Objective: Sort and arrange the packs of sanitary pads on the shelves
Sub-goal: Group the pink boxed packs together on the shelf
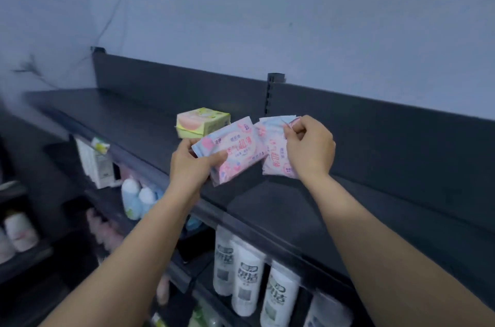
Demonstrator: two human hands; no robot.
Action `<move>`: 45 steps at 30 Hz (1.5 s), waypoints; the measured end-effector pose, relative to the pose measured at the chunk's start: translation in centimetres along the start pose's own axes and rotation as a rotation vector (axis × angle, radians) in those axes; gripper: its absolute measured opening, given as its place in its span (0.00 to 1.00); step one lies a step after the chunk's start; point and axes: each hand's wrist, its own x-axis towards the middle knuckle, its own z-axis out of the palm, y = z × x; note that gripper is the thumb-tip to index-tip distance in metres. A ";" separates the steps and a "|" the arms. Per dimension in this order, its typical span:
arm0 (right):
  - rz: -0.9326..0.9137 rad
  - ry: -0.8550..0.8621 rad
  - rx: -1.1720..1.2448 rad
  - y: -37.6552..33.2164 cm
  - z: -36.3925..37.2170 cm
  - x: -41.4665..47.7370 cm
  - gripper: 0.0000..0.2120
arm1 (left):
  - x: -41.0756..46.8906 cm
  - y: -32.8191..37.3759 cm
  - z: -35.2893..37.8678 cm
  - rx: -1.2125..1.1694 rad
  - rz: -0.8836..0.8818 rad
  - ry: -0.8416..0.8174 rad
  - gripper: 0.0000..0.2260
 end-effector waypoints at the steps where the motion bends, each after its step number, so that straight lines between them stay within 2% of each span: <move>1: -0.011 -0.014 0.044 -1.7 1.9 -0.5 0.08 | 0.6 0.4 -2.2 0.003 0.010 0.036 0.16; 18: -0.231 -0.280 0.464 -31.0 29.1 -10.7 0.12 | 8.8 5.2 -39.2 0.084 0.132 0.576 0.16; 31: -0.429 -0.498 0.684 -47.6 47.8 -13.8 0.08 | 16.6 7.5 -58.4 0.176 0.233 0.918 0.15; 34: -0.464 -0.554 0.744 -51.2 51.9 -13.3 0.10 | 19.3 8.4 -62.2 0.184 0.262 0.999 0.15; 40: -0.402 -0.650 0.828 -58.9 59.3 -12.0 0.11 | 24.6 10.8 -70.1 0.238 0.253 1.149 0.25; 43: -0.319 -0.718 0.866 -61.8 62.2 -12.1 0.11 | 26.4 12.2 -72.5 0.277 0.247 1.192 0.23; 45: -0.256 -0.770 0.902 -63.5 64.1 -12.3 0.11 | 27.6 12.9 -73.8 0.294 0.256 1.220 0.18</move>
